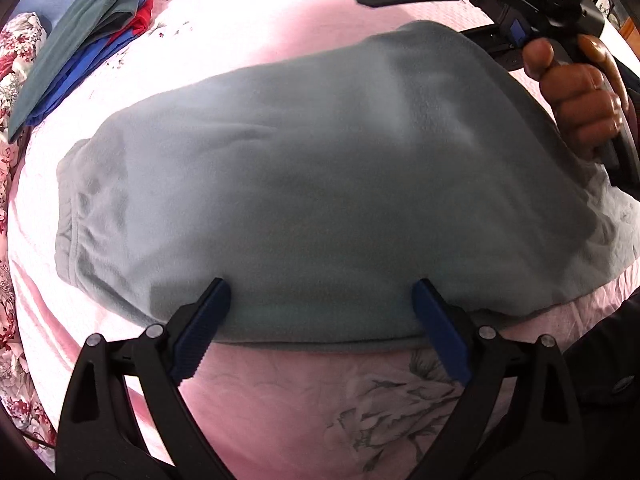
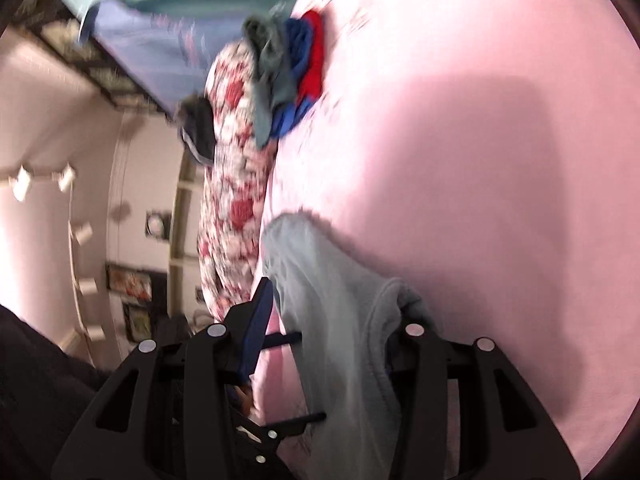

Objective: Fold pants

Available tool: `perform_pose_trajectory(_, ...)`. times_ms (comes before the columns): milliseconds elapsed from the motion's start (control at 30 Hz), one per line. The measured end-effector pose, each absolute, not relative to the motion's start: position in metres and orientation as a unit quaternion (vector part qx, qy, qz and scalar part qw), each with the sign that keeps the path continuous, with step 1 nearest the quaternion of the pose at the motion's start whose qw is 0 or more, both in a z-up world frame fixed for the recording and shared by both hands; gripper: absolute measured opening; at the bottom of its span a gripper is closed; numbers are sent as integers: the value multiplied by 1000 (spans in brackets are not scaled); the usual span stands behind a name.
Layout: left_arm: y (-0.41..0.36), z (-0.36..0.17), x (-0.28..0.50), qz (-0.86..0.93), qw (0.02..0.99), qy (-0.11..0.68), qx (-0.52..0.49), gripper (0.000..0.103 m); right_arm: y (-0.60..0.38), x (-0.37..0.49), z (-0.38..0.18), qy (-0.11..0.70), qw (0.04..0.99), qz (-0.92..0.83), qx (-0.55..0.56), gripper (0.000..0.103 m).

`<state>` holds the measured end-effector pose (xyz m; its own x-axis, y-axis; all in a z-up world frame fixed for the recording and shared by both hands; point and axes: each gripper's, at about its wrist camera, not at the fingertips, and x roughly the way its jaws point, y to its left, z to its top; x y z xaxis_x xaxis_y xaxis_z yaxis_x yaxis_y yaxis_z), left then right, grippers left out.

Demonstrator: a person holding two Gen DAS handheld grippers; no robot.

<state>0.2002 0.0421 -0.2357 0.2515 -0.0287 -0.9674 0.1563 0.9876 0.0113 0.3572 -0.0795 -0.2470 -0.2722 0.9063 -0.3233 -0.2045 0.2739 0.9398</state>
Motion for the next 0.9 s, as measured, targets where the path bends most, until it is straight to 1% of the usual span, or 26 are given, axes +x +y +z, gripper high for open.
perform_pose_trajectory(67, 41, -236, 199, -59, 791, 607, 53, 94, -76, 358, -248, 599, 531, 527, 286, 40)
perform_pose_trajectory(167, 42, -236, 199, -60, 793, 604, 53, 94, -72, 361, -249, 608, 522, 532, 274, 41)
perform_pose_trajectory(267, 41, -236, 199, -63, 795, 601, 56, 95, -75, 364, -243, 629, 523, 525, 236, 42)
perform_pose_trajectory(333, 40, -235, 199, -68, 796, 599, 59, 96, -85, 360, -233, 631, 546, 514, 200, 42)
perform_pose_trajectory(400, 42, -233, 194, -74, 796, 597, 62, 96, -104, 354, -218, 625, 592, 482, 165, 46)
perform_pose_trajectory(467, 45, -230, 195, -84, 793, 600, 66, 96, -127, 346, -205, 616, 627, 449, 162, 47)
perform_pose_trajectory(533, 55, -217, 193, -82, 798, 593, 69, 95, -148, 326, -179, 589, 660, 434, 170, 47)
perform_pose_trajectory(633, 82, -196, 189, -65, 820, 563, 83, 95, -150, 275, -142, 545, 698, 439, 150, 45)
perform_pose_trajectory(733, 128, -181, 190, -19, 836, 541, 90, 95, -123, 219, -127, 524, 722, 443, 86, 36)
perform_pose_trajectory(800, 158, -173, 191, 11, 845, 531, 66, 95, -94, 185, -123, 513, 731, 449, 37, 32)
perform_pose_trajectory(900, 210, -169, 188, 35, 856, 515, 0, 93, -47, 153, -119, 485, 752, 445, -27, 32)
